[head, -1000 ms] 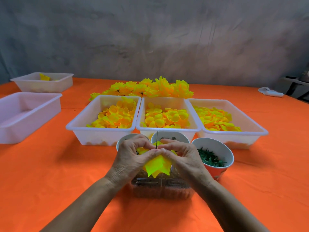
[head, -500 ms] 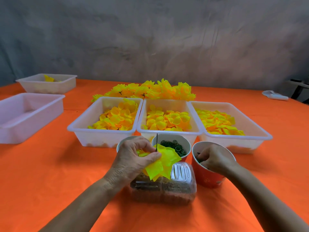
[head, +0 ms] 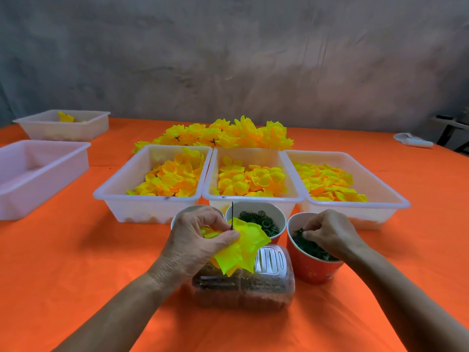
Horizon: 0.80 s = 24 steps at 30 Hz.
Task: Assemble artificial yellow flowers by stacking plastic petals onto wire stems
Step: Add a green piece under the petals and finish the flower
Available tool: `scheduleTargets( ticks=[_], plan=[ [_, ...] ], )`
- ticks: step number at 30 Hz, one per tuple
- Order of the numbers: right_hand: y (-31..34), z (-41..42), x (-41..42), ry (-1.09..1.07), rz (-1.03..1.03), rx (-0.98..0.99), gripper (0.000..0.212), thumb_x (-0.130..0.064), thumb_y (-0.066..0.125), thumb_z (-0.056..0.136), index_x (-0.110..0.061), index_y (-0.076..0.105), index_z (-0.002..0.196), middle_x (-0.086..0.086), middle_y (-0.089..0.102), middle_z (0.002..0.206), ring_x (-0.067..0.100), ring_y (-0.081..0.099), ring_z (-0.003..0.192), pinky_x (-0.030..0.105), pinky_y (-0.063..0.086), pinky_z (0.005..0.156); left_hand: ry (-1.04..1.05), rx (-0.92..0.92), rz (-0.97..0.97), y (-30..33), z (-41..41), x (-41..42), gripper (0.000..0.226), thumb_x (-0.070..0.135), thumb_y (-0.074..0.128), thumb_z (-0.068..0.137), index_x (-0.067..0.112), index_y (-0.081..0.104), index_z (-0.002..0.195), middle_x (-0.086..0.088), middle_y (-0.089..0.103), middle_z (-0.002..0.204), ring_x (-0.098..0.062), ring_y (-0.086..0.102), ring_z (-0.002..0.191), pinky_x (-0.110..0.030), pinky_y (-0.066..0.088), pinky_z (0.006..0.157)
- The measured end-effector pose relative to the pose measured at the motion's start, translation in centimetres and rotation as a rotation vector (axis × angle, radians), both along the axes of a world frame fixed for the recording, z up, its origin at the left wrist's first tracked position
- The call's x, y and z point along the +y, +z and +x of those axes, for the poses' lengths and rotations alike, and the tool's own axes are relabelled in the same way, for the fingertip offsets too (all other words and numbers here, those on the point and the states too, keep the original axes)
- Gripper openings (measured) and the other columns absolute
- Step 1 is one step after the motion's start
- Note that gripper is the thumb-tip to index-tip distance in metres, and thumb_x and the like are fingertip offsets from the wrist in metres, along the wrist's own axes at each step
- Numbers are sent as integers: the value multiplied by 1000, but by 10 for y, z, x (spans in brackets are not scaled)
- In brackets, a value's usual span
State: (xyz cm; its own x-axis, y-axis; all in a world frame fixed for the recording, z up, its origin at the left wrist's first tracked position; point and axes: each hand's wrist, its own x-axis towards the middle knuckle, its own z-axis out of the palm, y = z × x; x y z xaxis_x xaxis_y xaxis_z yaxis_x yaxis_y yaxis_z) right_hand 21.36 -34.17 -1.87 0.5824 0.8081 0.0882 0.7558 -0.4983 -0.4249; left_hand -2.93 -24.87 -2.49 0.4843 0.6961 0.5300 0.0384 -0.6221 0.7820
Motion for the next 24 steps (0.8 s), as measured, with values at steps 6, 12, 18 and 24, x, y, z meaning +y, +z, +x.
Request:
scheduleTargets(
  ticks=[6, 12, 18, 24],
  plan=[
    [2, 2, -8, -65, 198, 266, 24, -7, 72, 67, -21, 65, 49, -8, 55, 44, 4, 51, 44, 15, 33, 34, 18, 1, -8, -2, 1, -1, 16, 6, 83, 65, 11, 68, 60, 0, 65, 66, -6, 59, 64, -21, 47, 65],
    [-3, 5, -9, -98, 317, 417, 24, 3, 66, 64, -11, 62, 44, 7, 65, 48, -1, 44, 33, 17, 34, 38, -5, -15, 10, -2, 0, 1, 18, 12, 85, 64, 14, 68, 60, 1, 65, 66, -6, 59, 64, -21, 47, 63],
    [-8, 7, -11, -32, 354, 449, 24, 7, 67, 71, -16, 68, 78, 1, 68, 58, 13, 64, 49, 16, 39, 41, -9, -34, -5, -2, 0, 1, 21, 27, 84, 60, 13, 68, 60, 0, 65, 67, -16, 61, 65, -28, 48, 64],
    [-8, 7, -17, -19, 373, 400, 19, 7, 70, 75, -12, 68, 71, 10, 69, 58, 23, 70, 56, 29, 52, 48, -19, -37, -13, -2, 0, 0, 20, 28, 83, 62, 15, 67, 60, -1, 65, 67, -17, 61, 66, -30, 49, 65]
  ],
)
